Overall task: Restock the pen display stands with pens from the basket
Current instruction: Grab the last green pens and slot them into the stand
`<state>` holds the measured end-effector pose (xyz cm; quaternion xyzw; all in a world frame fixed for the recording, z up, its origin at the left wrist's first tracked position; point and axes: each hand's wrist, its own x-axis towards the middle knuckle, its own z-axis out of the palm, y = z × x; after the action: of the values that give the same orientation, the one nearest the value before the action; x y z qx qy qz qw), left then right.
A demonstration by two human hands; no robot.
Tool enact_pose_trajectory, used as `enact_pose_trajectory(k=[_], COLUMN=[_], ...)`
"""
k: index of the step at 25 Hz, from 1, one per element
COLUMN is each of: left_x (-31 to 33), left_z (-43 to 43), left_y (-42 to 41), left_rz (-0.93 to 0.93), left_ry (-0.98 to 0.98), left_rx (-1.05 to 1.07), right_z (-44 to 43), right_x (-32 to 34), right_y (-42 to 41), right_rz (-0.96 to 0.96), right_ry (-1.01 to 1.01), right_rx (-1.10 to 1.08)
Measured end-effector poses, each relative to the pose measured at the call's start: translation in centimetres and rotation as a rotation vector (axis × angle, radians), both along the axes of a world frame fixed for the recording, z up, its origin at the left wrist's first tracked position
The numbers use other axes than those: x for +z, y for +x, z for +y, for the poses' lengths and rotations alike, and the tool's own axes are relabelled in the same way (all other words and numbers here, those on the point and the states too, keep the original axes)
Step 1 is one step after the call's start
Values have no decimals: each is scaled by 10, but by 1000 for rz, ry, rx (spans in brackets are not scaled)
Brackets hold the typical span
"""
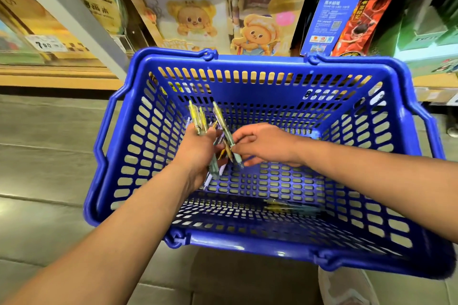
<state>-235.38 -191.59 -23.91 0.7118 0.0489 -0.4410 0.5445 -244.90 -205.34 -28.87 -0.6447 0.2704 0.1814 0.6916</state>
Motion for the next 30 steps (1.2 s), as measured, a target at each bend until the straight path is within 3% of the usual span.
enact_pose_trajectory(k=[4,7,11,14,23,25,30], left_x=[5,5,11,14,13,11,7], left_z=[-10,-9,-4,2,12,12,10], left_y=[-9,-8,-7,-6,5,6,2], left_rz=[123,31,52,99,107,105,74], left_ry=[-135,-79,-75,-61,-39,-29,4], left_rx=[60,33,-3,-36,-103,-112,-102], right_z=[6,1,-9,9,32,19,-12], right_x=[1,2,-12,-29,-66,-65,-31], right_y=[-3,-10,-18,-26,-38,-33,-1], right_rz=[-112,-92,266,443,324,275,57], right_ry=[-38,-87,-665,-844,-992,-869,-373], right_rx=[36,146,836,1278,1172,1043,459])
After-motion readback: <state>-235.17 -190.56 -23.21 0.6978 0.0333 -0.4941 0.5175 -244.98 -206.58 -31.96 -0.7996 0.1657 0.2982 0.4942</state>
